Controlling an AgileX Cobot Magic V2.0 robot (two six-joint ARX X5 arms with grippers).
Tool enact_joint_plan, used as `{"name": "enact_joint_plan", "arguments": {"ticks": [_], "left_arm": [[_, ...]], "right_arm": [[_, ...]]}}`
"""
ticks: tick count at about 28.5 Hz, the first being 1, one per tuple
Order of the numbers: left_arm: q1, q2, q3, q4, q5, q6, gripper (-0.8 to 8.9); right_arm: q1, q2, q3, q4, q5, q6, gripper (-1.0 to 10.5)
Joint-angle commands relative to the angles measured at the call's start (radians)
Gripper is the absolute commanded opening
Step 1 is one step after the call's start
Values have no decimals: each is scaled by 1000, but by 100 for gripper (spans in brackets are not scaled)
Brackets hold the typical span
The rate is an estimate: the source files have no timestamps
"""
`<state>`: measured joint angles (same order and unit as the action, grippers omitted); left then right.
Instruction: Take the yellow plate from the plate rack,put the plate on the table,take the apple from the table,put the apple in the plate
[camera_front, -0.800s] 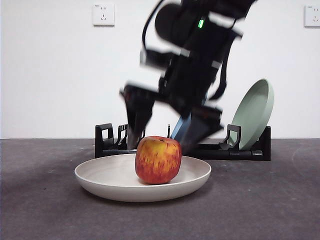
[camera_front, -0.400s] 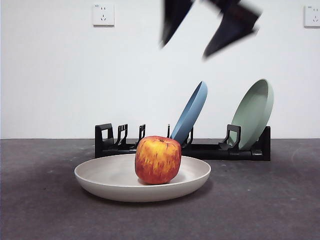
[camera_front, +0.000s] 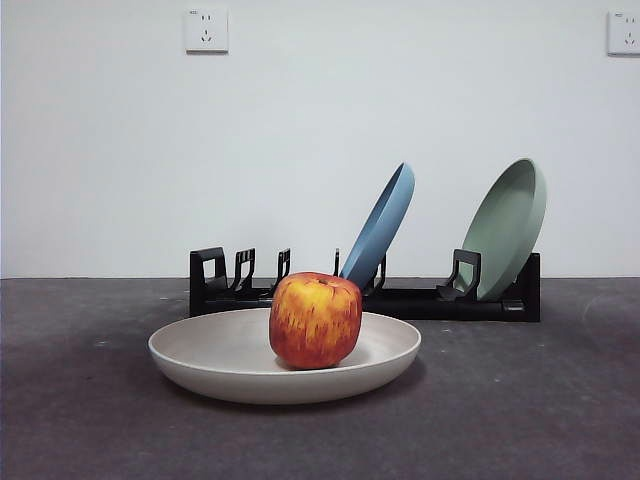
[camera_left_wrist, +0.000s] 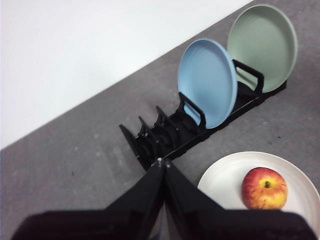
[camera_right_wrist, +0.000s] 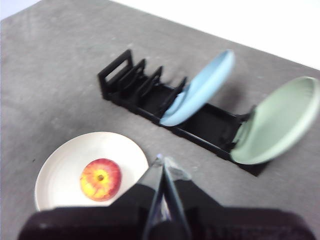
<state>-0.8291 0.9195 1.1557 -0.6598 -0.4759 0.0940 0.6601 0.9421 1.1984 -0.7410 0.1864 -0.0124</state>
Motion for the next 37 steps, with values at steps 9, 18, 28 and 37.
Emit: {"name": "enact_joint_plan", "arguments": {"ticks": [9,18,28,37], "left_arm": [[276,-153,-250,137,238,-74,-9],[341,-424,-576,195,247,-206,-9],[340,-468,-598,59,245,-229,-1],[472,-557,-598,52,274,-215,-1]], "right_arm": [[-89,-206,-298,109,-4,77,-16],[-90,-305,-528,256,-2,165,-16],[-90,-291,-528,232,1,206,-16],[-90,-291,-528,232,3,206,-16]]}}
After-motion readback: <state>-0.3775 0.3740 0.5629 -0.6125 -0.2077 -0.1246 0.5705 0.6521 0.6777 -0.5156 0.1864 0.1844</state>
